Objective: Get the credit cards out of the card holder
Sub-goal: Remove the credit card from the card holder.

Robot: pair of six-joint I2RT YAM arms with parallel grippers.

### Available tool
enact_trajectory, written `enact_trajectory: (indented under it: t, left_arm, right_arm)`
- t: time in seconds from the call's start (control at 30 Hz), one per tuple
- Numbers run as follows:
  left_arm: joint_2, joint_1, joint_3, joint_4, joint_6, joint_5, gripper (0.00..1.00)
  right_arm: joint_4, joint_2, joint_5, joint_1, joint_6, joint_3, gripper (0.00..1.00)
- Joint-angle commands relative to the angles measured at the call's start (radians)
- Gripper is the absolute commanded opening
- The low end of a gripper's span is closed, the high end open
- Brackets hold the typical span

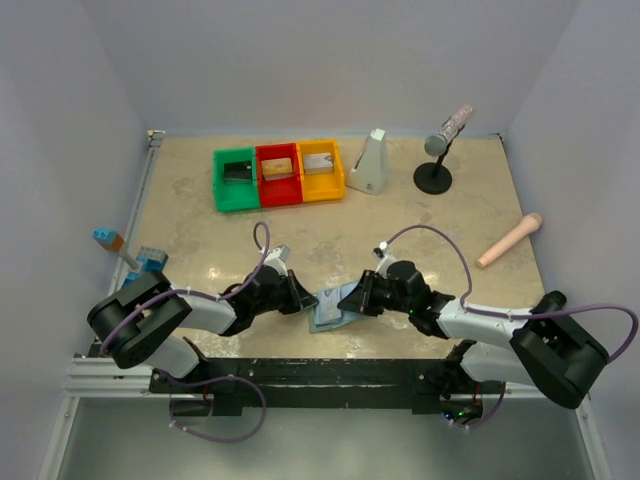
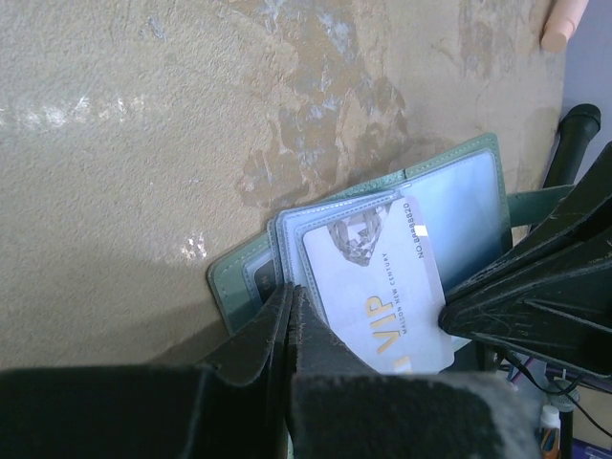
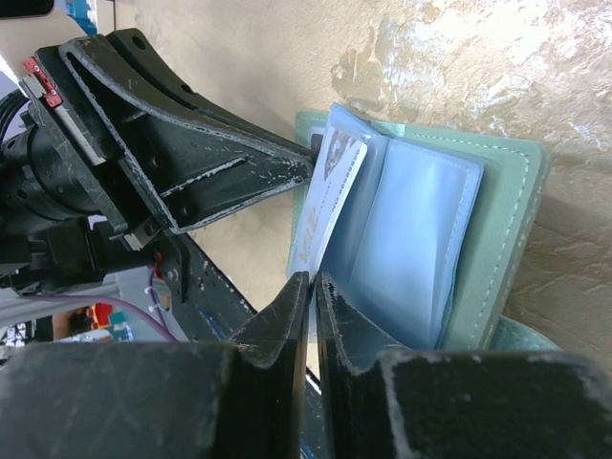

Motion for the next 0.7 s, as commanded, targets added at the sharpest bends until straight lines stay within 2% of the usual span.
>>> enact_trajectory:
  t: [0.0, 0.2, 0.67]
  left_arm:
    - [0.067, -0.014, -0.050, -0.231, 0.051, -0.048, 0.00]
    - [0.072, -0.014, -0.050, -0.226, 0.051, -0.046, 0.00]
    - [0.079, -0.012, -0.054, -0.218, 0.048, -0.046, 0.00]
  right_arm:
    - [0.034, -0.037, 0.006, -0.008, -0.014, 0.007, 0.10]
    - [0.028, -0.045, 0.006, -0.012, -0.014, 0.007, 0.00]
    - [0.012, -0.086, 0.021, -0.021, -0.015, -0.013, 0.00]
